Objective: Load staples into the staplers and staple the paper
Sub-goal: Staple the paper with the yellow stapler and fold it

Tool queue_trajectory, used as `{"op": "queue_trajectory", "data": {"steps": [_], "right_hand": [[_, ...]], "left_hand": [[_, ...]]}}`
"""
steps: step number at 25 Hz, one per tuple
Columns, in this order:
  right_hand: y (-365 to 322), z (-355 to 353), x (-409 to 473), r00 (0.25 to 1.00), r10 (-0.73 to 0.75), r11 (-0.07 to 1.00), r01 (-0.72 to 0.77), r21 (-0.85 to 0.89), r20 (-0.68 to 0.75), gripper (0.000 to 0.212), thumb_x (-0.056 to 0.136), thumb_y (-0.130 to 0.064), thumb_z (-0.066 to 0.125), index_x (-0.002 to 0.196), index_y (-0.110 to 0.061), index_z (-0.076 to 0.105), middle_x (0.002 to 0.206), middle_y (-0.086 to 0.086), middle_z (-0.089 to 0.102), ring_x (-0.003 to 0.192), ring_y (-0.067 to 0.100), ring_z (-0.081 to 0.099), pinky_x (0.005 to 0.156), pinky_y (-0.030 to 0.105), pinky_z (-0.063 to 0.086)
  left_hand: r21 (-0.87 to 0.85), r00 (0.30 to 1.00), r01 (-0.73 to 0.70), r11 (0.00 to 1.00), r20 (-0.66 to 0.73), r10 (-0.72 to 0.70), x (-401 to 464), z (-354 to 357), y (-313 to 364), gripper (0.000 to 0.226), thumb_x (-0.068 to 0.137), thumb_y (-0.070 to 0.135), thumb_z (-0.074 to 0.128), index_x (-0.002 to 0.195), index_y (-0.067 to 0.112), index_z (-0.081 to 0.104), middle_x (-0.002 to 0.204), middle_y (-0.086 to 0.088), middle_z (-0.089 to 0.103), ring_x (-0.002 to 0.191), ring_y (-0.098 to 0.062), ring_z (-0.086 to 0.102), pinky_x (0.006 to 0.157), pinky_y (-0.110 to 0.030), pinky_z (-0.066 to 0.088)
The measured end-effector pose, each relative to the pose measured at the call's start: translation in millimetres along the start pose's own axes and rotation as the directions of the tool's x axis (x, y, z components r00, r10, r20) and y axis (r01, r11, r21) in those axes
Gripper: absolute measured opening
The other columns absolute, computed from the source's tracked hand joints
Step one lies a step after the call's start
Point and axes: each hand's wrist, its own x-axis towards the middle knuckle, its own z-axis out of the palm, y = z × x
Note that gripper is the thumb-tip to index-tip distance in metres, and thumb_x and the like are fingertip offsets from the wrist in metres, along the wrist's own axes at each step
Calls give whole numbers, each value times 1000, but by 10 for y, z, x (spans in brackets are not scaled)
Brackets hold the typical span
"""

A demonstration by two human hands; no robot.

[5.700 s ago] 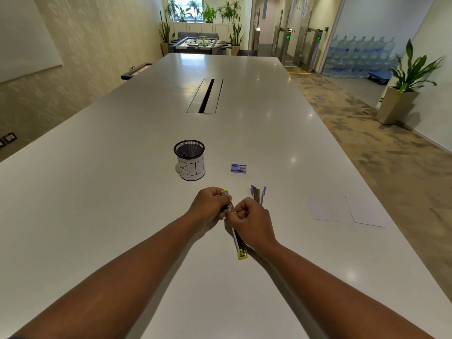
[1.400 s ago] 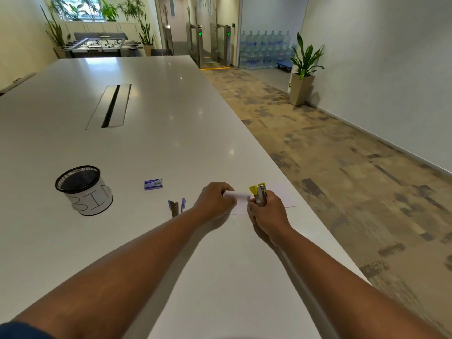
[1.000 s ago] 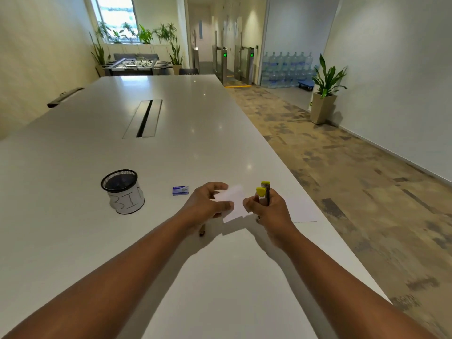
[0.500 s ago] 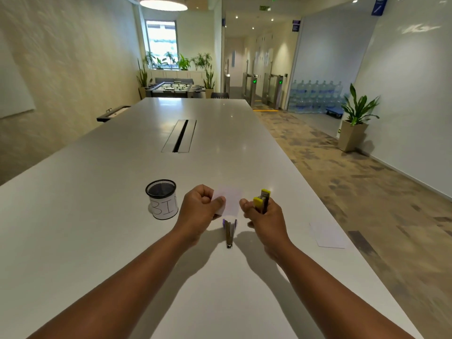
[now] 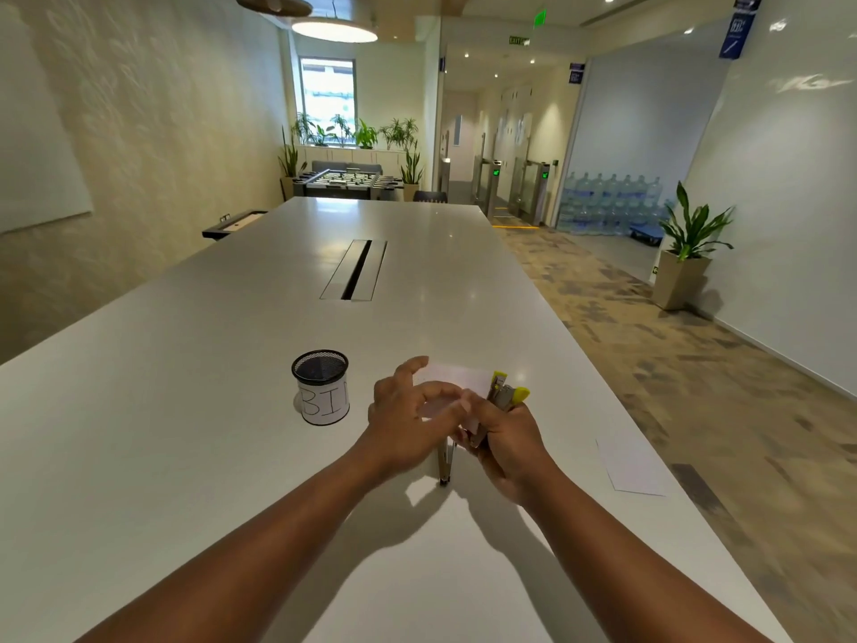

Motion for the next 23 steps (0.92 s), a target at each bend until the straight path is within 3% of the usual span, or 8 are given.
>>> {"op": "queue_trajectory", "data": {"steps": [1,3,5,8,11,15,20,23], "right_hand": [[-19,-2,3,999,9,999,-10,-34,-33,12,96,-10,64,87,-8,72,85,12,68,86,26,66,71,32,59],[-54,-16,2,999,0,993,-5,-118,-40,25,94,-5,62,76,-19,73,74,3,63,70,16,63,61,28,57],[-88,-24,-2,1000,-20,966,18,-259,-7,24,94,-7,61,84,-22,77,75,-1,71,63,10,64,55,24,52],[-76,-30,16,989,-144,907,118,-404,-35,6,94,-13,67,95,-12,73,77,0,73,63,9,61,53,21,45],[-43,-48,42,952,-287,863,210,-460,-103,7,92,-14,72,88,-8,71,77,15,69,67,15,58,61,28,45],[-3,-62,40,890,-456,647,335,-684,5,13,88,-13,73,78,-20,69,70,4,65,68,20,57,63,35,48],[38,-35,-38,778,-600,324,451,-832,187,14,81,-14,73,92,-21,77,87,-26,63,84,21,57,69,21,42],[38,20,-88,723,-641,236,506,-830,259,16,74,-20,69,88,-21,77,92,-16,72,79,25,56,65,28,44]], "left_hand": [[-44,998,6,999,-66,-8,20,-7,3,29,83,57,66,109,44,70,147,20,36,136,-8,25,107,-32,28],[-191,981,-10,982,-194,-28,63,-34,-5,26,87,37,74,111,38,63,132,18,52,125,-12,48,94,-19,40],[-323,978,11,946,-192,-77,119,-80,-11,26,87,26,77,108,35,63,110,11,67,100,-14,65,82,-25,53],[-266,979,44,963,-179,-94,170,-118,-28,7,85,23,80,87,28,75,83,9,75,74,-6,69,68,-30,55],[-206,980,96,974,-150,-129,190,-137,-34,11,84,27,81,76,23,74,68,6,73,61,-5,63,58,-25,48],[-221,971,197,955,-87,-221,207,-152,-11,19,86,24,78,73,13,72,60,7,67,56,-10,57,53,-26,46],[-289,953,235,928,-119,-278,184,-123,54,17,89,17,74,75,7,72,69,-5,71,59,-17,64,53,-29,57],[-319,949,230,920,-137,-284,158,-97,76,15,91,15,72,77,8,72,74,-8,74,62,-15,68,51,-24,56]]}}
